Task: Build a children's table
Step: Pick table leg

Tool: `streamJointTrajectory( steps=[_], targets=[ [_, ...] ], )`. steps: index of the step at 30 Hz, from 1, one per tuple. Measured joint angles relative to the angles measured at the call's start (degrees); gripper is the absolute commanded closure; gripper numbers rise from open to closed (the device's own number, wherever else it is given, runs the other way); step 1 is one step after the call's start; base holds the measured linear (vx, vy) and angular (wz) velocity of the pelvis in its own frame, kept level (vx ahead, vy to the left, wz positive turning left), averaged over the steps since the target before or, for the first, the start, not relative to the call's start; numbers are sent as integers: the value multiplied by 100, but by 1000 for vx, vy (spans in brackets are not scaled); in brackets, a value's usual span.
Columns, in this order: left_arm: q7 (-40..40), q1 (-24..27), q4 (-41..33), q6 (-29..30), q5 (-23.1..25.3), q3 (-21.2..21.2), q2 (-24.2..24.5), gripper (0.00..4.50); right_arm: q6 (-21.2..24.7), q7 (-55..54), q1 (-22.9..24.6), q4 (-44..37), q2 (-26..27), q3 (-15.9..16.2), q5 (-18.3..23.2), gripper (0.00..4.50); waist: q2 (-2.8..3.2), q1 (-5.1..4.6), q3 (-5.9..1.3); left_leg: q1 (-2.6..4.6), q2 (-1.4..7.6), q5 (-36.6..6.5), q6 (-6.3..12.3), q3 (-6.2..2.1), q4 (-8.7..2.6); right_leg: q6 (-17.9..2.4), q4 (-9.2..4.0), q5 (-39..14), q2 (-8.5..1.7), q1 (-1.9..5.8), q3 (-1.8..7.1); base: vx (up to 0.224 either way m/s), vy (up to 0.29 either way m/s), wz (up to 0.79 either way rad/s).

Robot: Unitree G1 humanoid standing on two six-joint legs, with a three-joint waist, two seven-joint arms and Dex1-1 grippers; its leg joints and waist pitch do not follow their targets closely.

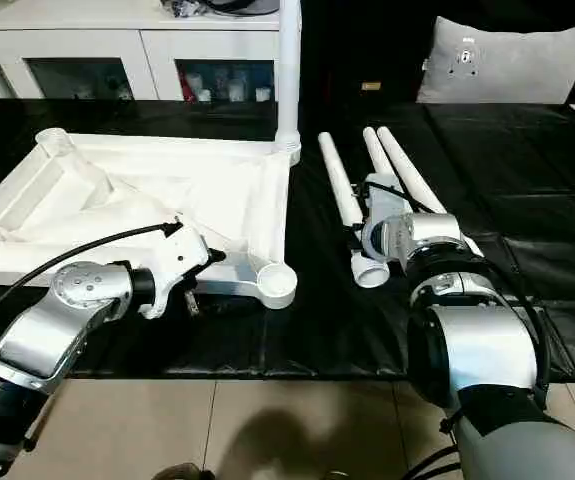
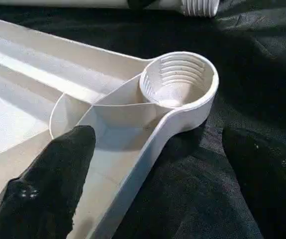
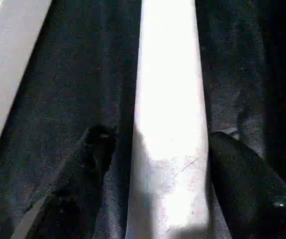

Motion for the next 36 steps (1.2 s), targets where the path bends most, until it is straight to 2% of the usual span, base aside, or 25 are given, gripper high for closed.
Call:
streamJointTrajectory(
  steps=[9, 15, 18, 21, 24, 27, 28, 31, 32, 34, 36],
  targets=[
    [-15, -1, -2, 80, -7, -11, -2, 0, 54, 108, 0, -5, 27, 6, -2, 245, -1, 1, -1, 0, 0, 0, 0, 0, 1, 0, 1, 0, 0, 0, 0, 0, 0, 0],
    [-82, -1, -27, 103, -62, -10, -2, 0, 63, 49, 6, -5, 30, -70, 42, 266, -1, 2, -1, 0, 0, 0, 0, 0, 1, 0, 1, 0, 0, 0, 0, 0, 0, 0],
    [-113, -1, -72, 106, -111, -9, -3, 0, 72, -83, 39, -26, 28, -250, 174, 266, -1, 3, -1, 0, 0, 0, 0, -1, 2, 0, 2, 0, 0, 0, 0, 0, 0, 0],
    [-34, -1, -85, 73, -180, 87, -158, 0, -47, -404, 175, -134, 21, -691, 498, 267, -1, 3, -1, -1, 0, 0, 0, -1, 6, 0, 2, 0, -1, 1, 1, 0, 0, 0],
    [190, -28, -102, 6, -307, 255, -400, 0, -537, -444, 451, -391, 86, -1144, 874, 268, 2, 5, 1, -6, -1, 0, 0, 0, 9, 0, 4, 1, -3, -3, 0, 0, 0, 0],
    [448, -228, -86, -50, -417, 471, -670, 0, -1177, -148, 758, -905, 192, -1357, 1115, 268, 2, 9, 2, -22, 0, 3, 5, 1, 9, 0, 8, 1, -2, -17, 1, 0, 0, 0],
    [629, -375, -29, 21, -616, 720, -928, 0, -1257, 136, 919, -1325, 252, -1594, 1405, 268, -2, 15, 5, -26, 0, 5, 8, 9, 10, 0, 9, 1, -2, -17, -2, 0, 0, 0],
    [1003, -762, -23, 134, -1054, 1157, -1451, 0, -1211, 853, 1129, -2266, 445, -1985, 2127, 268, -2, 48, 5, -28, 0, 4, 16, 6, 9, 0, 6, 1, -2, -20, -1, 0, 0, 0],
    [1075, -852, -22, 164, -1169, 1226, -1548, 0, -1174, 1040, 1171, -2486, 481, -2037, 2298, 268, -2, 49, 5, -25, 0, 4, 17, 5, 8, 0, 6, 1, -2, -20, 0, 0, 0, 0],
    [1313, -1020, -14, 274, -1575, 1571, -1938, 0, -1009, 1695, 1585, -3357, 609, -2122, 2862, 268, -2, 98, 5, -27, 2, 3, 24, 9, 9, 0, 3, 0, -1, -19, -3, 0, 0, 0],
    [1493, -1175, 21, 375, -1926, 1821, -2144, 0, -780, 2101, 1868, -3869, 685, -2111, 3235, 268, -2, 116, 5, -29, 3, 11, 36, 7, 9, -1, 3, 0, -1, -19, -5, 0, 0, 0]
  ],
)
